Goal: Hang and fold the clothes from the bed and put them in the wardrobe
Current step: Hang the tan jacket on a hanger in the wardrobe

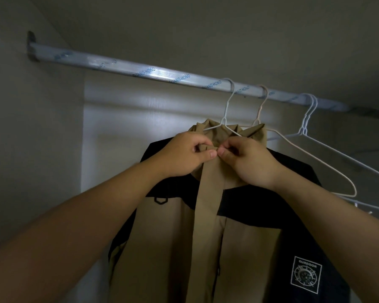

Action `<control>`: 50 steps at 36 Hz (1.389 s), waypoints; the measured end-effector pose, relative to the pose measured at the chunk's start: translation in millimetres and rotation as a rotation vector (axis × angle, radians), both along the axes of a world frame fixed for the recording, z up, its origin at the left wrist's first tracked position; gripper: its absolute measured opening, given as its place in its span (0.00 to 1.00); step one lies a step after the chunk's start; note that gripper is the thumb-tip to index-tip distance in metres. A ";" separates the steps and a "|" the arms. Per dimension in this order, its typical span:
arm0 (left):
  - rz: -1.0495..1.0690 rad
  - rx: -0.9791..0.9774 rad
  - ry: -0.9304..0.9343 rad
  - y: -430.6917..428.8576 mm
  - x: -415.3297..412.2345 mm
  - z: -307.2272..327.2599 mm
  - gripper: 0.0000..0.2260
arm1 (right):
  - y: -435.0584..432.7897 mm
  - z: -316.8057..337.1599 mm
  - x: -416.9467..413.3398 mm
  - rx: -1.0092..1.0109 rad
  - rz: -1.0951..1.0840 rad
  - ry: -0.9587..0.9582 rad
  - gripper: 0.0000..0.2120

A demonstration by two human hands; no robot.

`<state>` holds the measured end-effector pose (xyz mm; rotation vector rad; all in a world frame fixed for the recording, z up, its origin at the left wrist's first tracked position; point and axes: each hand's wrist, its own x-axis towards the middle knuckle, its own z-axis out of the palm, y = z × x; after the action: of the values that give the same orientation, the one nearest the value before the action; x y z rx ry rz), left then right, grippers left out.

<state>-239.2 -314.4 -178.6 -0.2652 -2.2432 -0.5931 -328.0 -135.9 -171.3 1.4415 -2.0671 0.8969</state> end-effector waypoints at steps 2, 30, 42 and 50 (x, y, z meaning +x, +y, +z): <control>-0.005 0.013 0.003 0.3 0.3 0.4 0.02 | -0.5 -0.5 1.4 -0.005 0.010 0.005 0.07; 0.168 0.889 -0.096 32.7 0.5 -351.5 0.02 | -25.0 -295.4 50.9 -0.317 -0.031 -0.419 0.13; 0.292 0.861 -0.659 16.3 2.8 -493.7 0.04 | -17.2 -472.9 55.3 -0.111 -0.364 -1.264 0.11; 0.437 0.818 -0.886 9.1 -5.9 -531.6 0.04 | -26.7 -519.5 50.2 -0.208 -0.499 -1.955 0.06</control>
<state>-245.1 -305.3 -710.2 1.0515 -2.4629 -1.4967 -277.8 -162.5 -690.8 -0.7078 -2.8280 2.6208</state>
